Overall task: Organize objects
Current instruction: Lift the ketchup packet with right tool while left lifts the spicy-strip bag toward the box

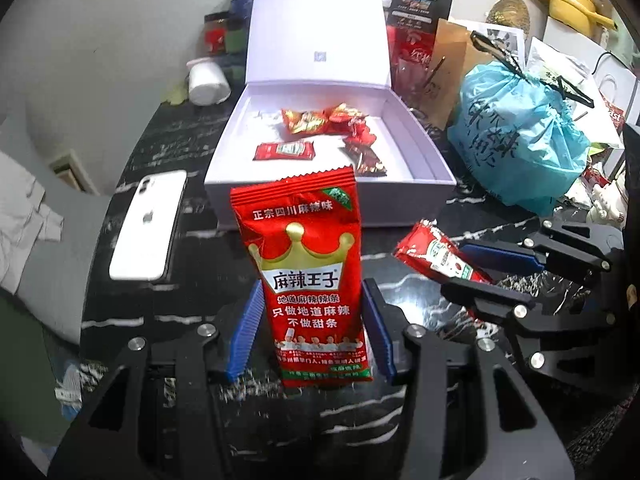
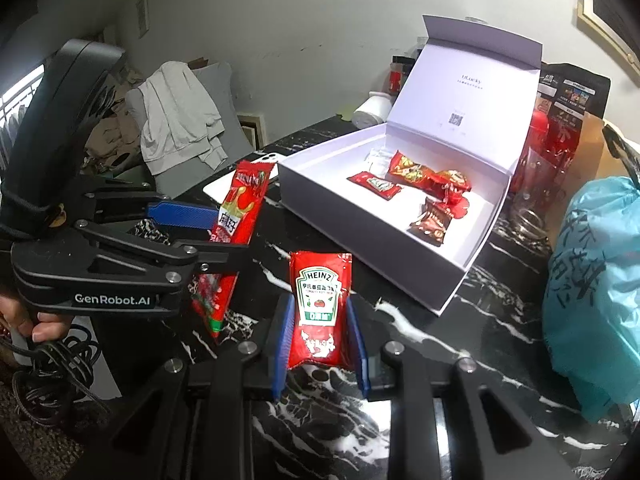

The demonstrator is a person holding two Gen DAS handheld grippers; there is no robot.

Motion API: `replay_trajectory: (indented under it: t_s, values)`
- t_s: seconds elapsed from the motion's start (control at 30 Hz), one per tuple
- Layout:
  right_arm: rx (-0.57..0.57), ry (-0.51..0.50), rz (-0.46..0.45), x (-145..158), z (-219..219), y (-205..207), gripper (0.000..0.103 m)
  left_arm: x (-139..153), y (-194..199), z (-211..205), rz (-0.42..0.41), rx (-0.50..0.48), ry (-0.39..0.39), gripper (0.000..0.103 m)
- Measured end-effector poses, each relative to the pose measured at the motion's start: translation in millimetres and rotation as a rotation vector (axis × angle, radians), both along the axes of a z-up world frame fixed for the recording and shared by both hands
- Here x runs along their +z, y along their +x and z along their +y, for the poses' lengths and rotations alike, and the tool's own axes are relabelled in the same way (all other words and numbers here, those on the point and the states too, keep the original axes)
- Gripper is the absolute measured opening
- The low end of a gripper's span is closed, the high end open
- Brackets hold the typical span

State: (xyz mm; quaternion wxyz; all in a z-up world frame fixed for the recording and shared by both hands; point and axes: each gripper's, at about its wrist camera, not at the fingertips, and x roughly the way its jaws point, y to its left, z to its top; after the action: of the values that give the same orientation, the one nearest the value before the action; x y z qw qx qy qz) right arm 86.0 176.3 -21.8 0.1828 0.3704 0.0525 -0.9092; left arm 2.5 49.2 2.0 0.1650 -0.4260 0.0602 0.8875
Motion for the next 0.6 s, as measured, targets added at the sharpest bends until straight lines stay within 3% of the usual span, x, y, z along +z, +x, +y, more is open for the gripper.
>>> replay_trajectory:
  t_s: [0.2, 0.33, 0.6]
  values:
    - [-0.004, -0.017, 0.014, 9.7, 5.6, -9.5, 0.026, 14.0, -10.5, 0.7, 0.033, -0.019, 0.017, 0.046]
    - [-0.003, -0.015, 0.026, 15.2, 8.1, -18.4, 0.026, 18.0, -18.0, 1.7, 0.042, -0.026, 0.031, 0.034]
    - [-0.005, -0.015, 0.018, 15.5, 11.4, -32.9, 0.026, 6.4, -39.6, 7.0, 0.024, -0.024, 0.028, 0.034]
